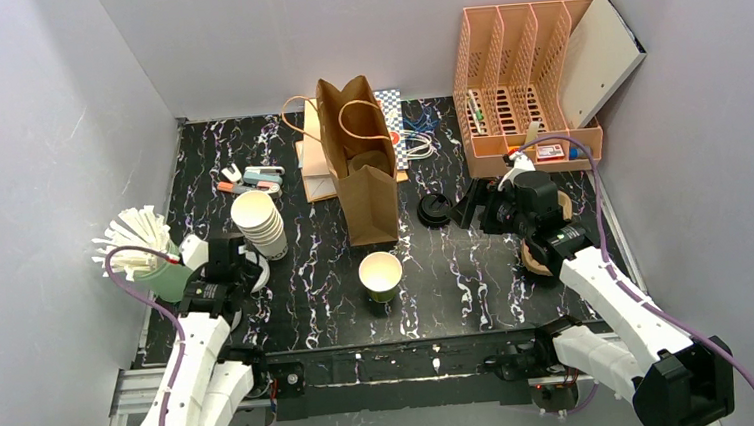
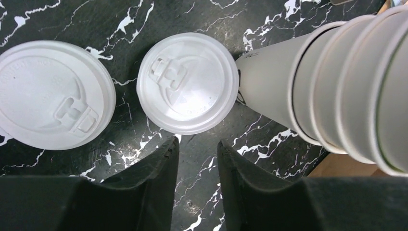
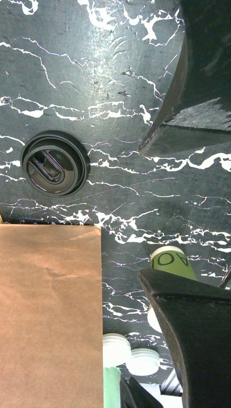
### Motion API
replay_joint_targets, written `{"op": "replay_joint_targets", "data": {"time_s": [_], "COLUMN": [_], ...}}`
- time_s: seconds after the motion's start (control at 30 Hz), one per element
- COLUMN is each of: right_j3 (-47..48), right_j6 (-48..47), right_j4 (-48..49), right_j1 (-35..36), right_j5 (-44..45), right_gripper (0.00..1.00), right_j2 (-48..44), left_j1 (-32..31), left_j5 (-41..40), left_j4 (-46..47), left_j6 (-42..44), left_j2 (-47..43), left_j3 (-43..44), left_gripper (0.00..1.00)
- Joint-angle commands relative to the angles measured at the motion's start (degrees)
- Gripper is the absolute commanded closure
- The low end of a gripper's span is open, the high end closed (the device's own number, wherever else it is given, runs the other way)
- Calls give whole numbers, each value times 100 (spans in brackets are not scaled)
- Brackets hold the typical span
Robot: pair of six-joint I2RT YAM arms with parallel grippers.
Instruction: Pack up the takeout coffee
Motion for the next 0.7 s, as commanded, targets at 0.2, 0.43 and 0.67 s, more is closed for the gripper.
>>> {"op": "replay_joint_targets", "data": {"time_s": [0.2,0.43,0.67], "right_j3": [162,119,129], "right_j6": [-33,-85,-116], "right_j4": [110,81,50], "right_j1": [30,33,38], "right_j5": [43,122,144], "right_gripper": [5,4,4], "right_j2": [-96,-151,-155], "left_j1": [35,35,35], "left_j5": [24,-99,-297], "left_j4": [61,303,532], "left_j6": [-714,-908,-1003], "left_j2": [355,475,579], "left_j3": [-493,-675,-745], "left_gripper": [70,68,71]}}
